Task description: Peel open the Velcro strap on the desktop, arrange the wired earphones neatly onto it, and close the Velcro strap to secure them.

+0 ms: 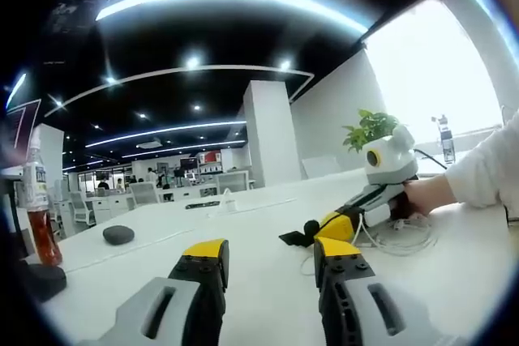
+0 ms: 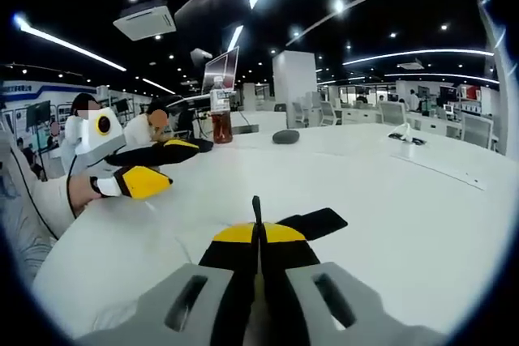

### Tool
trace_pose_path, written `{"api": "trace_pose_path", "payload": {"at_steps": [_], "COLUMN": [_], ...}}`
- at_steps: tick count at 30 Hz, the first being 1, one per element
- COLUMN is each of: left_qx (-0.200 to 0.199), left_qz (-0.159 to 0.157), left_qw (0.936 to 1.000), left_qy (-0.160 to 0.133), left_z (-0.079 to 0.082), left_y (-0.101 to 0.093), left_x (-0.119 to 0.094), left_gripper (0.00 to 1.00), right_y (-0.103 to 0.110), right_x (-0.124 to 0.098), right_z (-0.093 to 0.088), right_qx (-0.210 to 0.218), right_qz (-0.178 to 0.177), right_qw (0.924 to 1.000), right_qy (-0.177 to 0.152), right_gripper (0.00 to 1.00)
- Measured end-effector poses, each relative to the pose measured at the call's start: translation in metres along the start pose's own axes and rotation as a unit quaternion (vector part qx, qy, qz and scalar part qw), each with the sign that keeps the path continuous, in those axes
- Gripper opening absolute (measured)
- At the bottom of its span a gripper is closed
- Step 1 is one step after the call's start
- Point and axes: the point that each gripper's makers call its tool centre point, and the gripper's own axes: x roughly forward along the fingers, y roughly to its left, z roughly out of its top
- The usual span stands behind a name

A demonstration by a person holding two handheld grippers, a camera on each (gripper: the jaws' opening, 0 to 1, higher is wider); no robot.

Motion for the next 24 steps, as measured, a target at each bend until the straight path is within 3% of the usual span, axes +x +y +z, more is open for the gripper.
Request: {"api": "trace_pose_path", "payload": {"at_steps": [14, 16, 21, 24], "left_qx": [0.001, 0.001, 0.006, 0.023], "left_qz": [-0.003, -0.005, -0.057, -0.060], "left_qw": [1.0000, 1.0000, 0.9983, 0.9979], "left_qy": [0.000, -0.001, -0.013, -0.003], "left_z": [0.000, 0.000, 0.005, 0.001], "left_y": [0.000, -0.001, -0.024, -0.026], "left_x": [-0.001, -0.001, -0.005, -0.004], "left_gripper": [0.46, 0.45, 0.45, 0.45], "right_y": [0.015, 0.028, 0.031, 0.043], "right_x": [-0.005, -0.007, -0.009, -0.012], "right_z": [0.001, 0.008, 0.006, 0.007], "right_qx": [-0.012, 0.004, -0.005, -0.010], "right_qz": [0.006, 0.037, 0.030, 0.029], "right_qw": [0.9999, 0.9991, 0.9994, 0.9994], "right_qy": [-0.004, -0.020, -0.017, -0.017], "right_gripper": [0.02, 0.02, 0.02, 0.02]}}
